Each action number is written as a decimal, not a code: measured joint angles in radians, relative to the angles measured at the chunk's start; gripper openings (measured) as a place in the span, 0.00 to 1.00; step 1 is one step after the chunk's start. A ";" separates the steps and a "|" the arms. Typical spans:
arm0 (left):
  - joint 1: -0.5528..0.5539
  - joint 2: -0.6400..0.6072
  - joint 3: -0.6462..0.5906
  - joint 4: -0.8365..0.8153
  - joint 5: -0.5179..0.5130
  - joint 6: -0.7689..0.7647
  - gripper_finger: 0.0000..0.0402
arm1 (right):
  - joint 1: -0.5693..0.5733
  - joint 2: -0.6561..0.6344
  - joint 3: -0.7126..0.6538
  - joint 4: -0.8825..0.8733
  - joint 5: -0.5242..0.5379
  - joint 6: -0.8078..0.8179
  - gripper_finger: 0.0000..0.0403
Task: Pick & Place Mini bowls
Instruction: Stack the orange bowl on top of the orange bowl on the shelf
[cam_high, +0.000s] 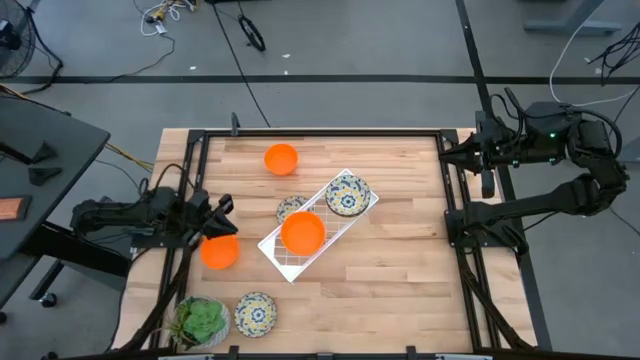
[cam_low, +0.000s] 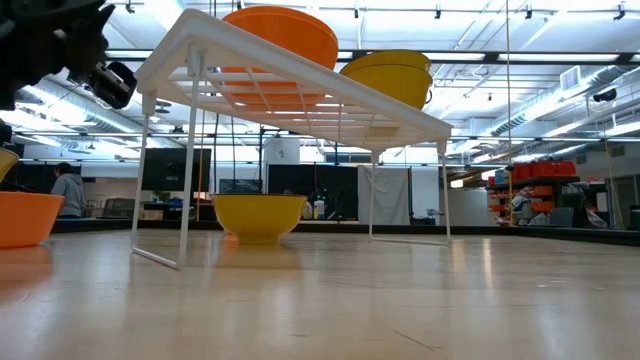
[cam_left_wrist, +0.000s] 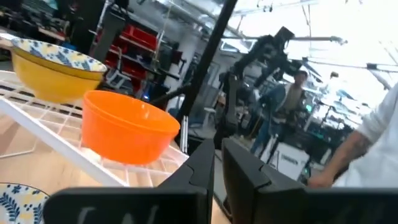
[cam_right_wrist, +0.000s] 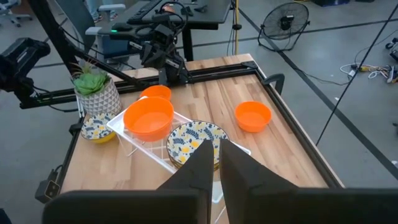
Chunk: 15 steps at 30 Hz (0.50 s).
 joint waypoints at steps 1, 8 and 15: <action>0.000 0.000 0.000 0.012 -0.006 -0.002 0.07 | 0.000 0.000 0.000 0.000 0.000 0.000 0.08; 0.000 0.000 0.041 0.038 -0.124 0.042 0.01 | 0.000 0.000 0.000 0.000 0.000 0.000 0.08; 0.000 0.000 0.220 -0.134 -0.223 0.104 0.01 | 0.000 0.000 0.000 0.000 0.000 0.000 0.08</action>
